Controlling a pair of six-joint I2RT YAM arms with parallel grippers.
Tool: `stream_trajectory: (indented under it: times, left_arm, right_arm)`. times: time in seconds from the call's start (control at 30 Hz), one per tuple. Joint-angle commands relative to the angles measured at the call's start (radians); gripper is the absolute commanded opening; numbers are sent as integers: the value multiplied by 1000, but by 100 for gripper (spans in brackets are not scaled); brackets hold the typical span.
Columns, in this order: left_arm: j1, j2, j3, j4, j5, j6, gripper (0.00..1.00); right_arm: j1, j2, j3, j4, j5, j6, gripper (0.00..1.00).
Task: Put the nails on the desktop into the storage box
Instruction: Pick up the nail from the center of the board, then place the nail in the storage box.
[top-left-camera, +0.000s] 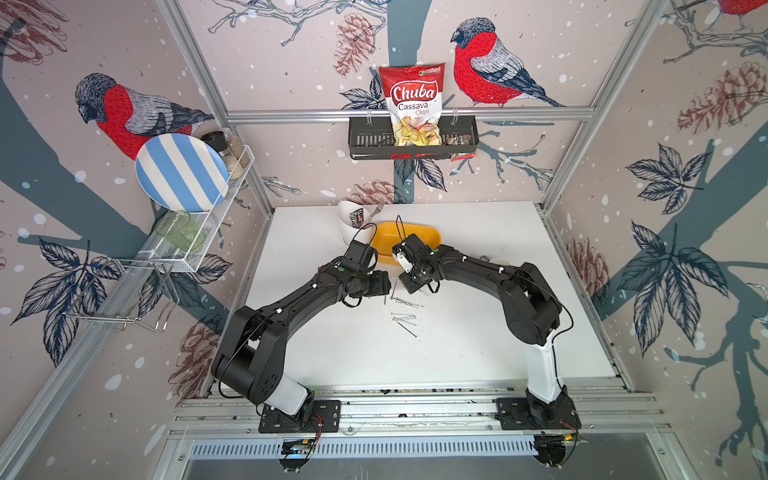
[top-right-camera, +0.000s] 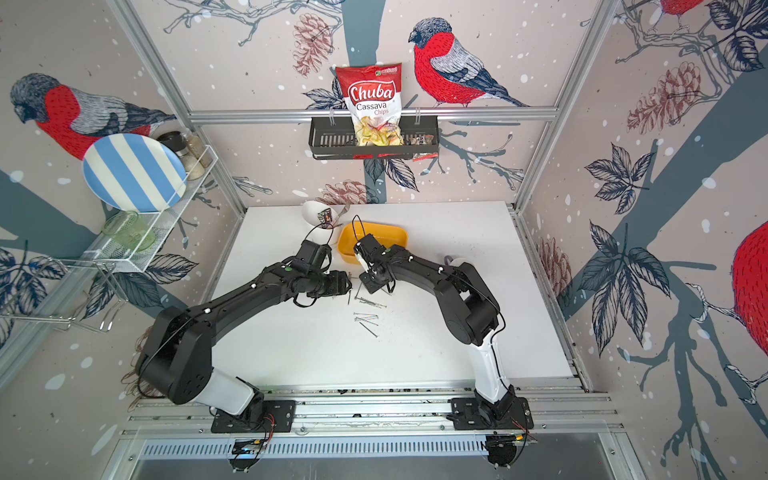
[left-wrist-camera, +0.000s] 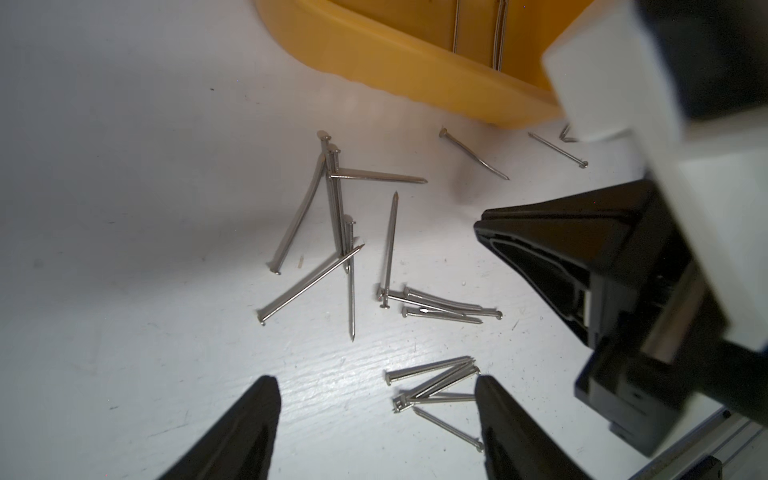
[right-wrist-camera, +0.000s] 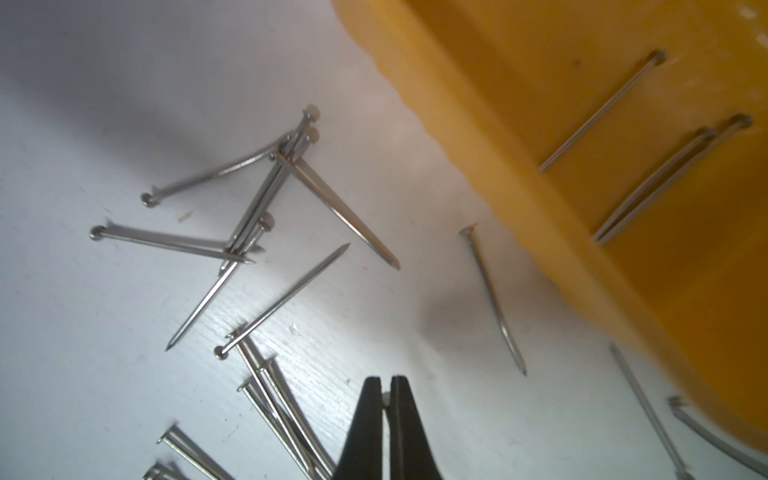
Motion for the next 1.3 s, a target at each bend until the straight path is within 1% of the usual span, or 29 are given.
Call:
stream_trajectory:
  times: [0.0, 0.17, 0.37, 0.5, 0.63, 0.7, 0.97, 1.07, 1.27]
  left_arm:
    - [4, 17, 21, 15, 9, -9, 77]
    - [4, 45, 37, 24, 10, -18, 77]
    - [4, 73, 53, 38, 10, -34, 77]
    - [4, 81, 51, 49, 8, -43, 77]
    - [4, 97, 53, 49, 12, -40, 77]
    - [4, 107, 58, 44, 17, -36, 77]
    - [4, 131, 84, 16, 21, -25, 77]
    - [4, 145, 96, 1, 18, -12, 78]
    - [7, 189, 144, -30, 18, 18, 78]
  right_arm:
    - [-21, -36, 30, -51, -39, 13, 6]
    - [-74, -80, 88, -78, -136, 60, 7]
    - [-181, -100, 182, -66, -282, 171, 6]
    - [-256, -76, 223, -27, -358, 280, 6]
    - [-327, -40, 212, 74, -431, 435, 6]
    - [-350, -23, 205, 132, -441, 502, 7]
    - [-383, 72, 208, 268, -434, 667, 7]
    - [-384, 109, 207, 303, -432, 715, 7]
    - [-380, 161, 207, 341, -413, 761, 7]
